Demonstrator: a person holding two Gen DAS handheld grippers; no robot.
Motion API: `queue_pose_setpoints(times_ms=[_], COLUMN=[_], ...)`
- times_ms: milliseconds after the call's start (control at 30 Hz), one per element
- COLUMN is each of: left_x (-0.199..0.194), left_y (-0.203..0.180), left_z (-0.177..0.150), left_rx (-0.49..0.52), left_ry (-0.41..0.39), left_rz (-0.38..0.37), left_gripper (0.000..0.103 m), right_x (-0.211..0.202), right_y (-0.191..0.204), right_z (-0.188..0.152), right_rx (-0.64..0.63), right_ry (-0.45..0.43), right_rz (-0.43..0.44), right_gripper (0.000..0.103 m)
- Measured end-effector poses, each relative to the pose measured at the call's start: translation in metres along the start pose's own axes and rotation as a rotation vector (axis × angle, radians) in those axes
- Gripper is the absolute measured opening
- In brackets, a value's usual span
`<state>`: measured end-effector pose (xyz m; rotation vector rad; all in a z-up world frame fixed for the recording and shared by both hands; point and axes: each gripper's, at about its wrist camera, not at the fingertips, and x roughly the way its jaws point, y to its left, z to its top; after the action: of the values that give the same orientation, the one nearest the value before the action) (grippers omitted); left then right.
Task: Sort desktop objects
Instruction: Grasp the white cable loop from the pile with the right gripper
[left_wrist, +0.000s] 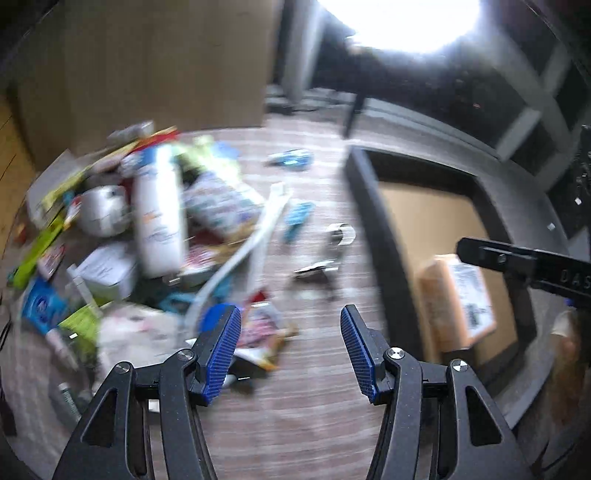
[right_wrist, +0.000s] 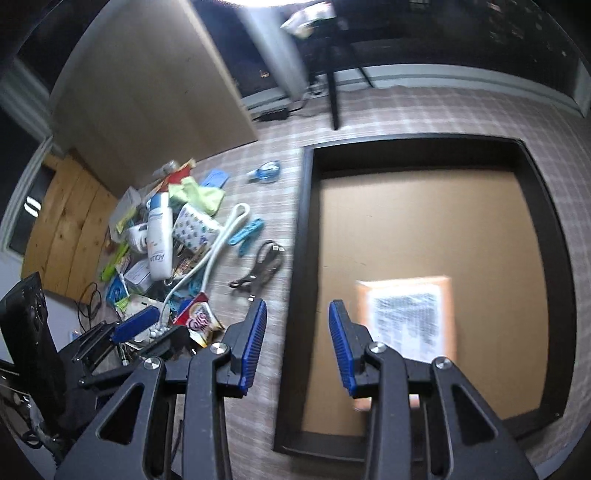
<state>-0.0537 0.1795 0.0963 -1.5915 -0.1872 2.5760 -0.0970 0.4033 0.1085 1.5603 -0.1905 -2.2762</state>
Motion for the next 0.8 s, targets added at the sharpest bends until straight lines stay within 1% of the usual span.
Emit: queue_pose_setpoints(times_ms=[67, 233, 367, 467, 633, 800], left_x=[0.002, 0.01, 0.017, 0.022, 0.03, 0.037], left_y=[0.019, 0.047, 0.057, 0.062, 0.069, 0.071], left_z=[-0.001, -0.002, -0.002, -0.004, -0.003, 0.0], left_rx=[-0.027, -0.047, -0.055, -0.057, -0.058, -0.067], left_ry=[0.01, 0.032, 0.048, 0.061, 0.081, 0.096], left_rz=[0.023, 0.062, 0.057, 0.05, 0.041, 0.033], left_gripper=[0.053, 0.052, 0.046, 0.044, 0.04, 0.039], right_x=[0.01, 0.043, 0.072, 0.089, 0.112, 0.13], right_y=[0.016, 0.054, 0.076, 0.089, 0.098, 0.097], right_z=[0.004, 0.013, 0.014, 0.014, 0.017, 0.018], right_rx=[-0.03, -0.096, -0.118, -0.136, -0.132, -0.101], right_ry=[0.004, 0.039, 0.086, 0.112, 0.151, 0.191], right_rz=[-0.011, -0.012, -0.007, -0.007, -0.004, 0.015], right_gripper=[0.036, 0.035, 0.032, 0.029, 0.029, 0.029])
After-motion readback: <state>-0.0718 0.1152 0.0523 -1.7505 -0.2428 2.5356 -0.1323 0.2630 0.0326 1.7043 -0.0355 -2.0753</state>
